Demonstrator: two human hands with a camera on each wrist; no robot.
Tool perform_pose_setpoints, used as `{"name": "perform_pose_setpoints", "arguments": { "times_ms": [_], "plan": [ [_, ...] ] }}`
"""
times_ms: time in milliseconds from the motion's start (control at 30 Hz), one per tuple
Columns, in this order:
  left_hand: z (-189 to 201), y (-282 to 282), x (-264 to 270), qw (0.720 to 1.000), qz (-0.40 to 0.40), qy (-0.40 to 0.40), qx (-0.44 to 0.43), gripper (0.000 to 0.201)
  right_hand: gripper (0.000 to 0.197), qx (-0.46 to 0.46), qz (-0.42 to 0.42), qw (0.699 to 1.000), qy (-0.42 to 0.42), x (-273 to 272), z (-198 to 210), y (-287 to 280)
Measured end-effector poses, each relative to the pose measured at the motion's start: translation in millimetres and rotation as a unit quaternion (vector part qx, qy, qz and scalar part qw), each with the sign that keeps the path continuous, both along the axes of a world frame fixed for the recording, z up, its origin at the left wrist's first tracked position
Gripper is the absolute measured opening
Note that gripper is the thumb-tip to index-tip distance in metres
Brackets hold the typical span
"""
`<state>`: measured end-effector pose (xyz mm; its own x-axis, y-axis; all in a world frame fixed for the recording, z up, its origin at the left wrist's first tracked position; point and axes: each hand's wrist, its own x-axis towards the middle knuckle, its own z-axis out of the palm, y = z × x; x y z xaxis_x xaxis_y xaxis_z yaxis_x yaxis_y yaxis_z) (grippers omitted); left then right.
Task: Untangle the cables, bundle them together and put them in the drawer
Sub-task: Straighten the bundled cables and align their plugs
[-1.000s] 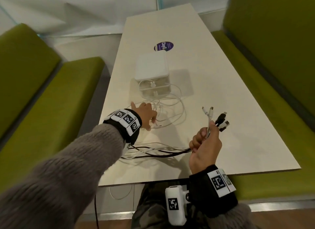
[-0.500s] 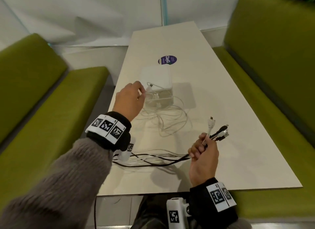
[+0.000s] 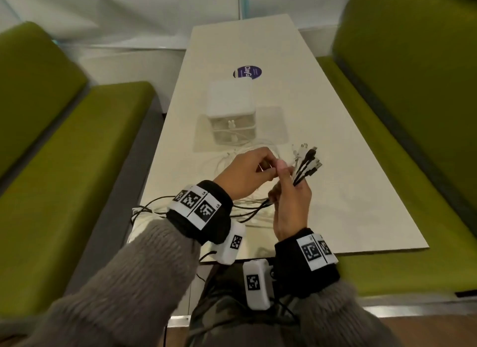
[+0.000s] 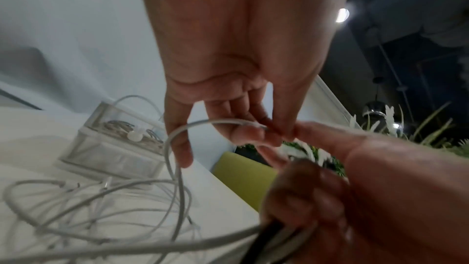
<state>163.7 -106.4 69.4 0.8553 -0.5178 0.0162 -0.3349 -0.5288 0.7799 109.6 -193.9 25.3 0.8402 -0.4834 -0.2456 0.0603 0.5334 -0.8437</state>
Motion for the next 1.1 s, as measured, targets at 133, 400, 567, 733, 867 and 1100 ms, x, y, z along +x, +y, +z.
{"name": "perform_pose_setpoints", "arguments": {
  "times_ms": [133,400,567,733,867,1100],
  "plan": [
    [-8.5,9.6,1.1,1.0,0.0,0.001,0.011,0.009,0.017,-0.001,-0.03,1.0,0.005,0.4,-1.9,0.7],
    [-23.2,103.5,39.2,0.964,-0.023,0.022,0.265,0.016,0.019,0.078,-0.137,0.987,-0.032,0.9,-6.8,-12.8],
    [-14.0,117.2,61.9,0.972,0.002,-0.054,0.227,0.021,0.021,0.087,-0.123,0.988,-0.043,1.4,-10.3,-12.8],
    [-21.5,132.2,67.7,0.974,0.095,-0.012,0.205,0.024,0.028,0.152,-0.13,0.979,-0.039,-2.1,-5.8,-25.1],
    [-10.5,105.1,47.6,0.992,0.061,0.016,0.109,0.024,0.019,0.081,-0.085,0.992,-0.035,2.4,0.5,-10.0],
    [-1.9,51.5,21.7,0.988,-0.105,-0.021,0.114,0.015,0.015,-0.052,0.033,0.998,-0.027,2.6,3.9,11.0]
  ]
}}
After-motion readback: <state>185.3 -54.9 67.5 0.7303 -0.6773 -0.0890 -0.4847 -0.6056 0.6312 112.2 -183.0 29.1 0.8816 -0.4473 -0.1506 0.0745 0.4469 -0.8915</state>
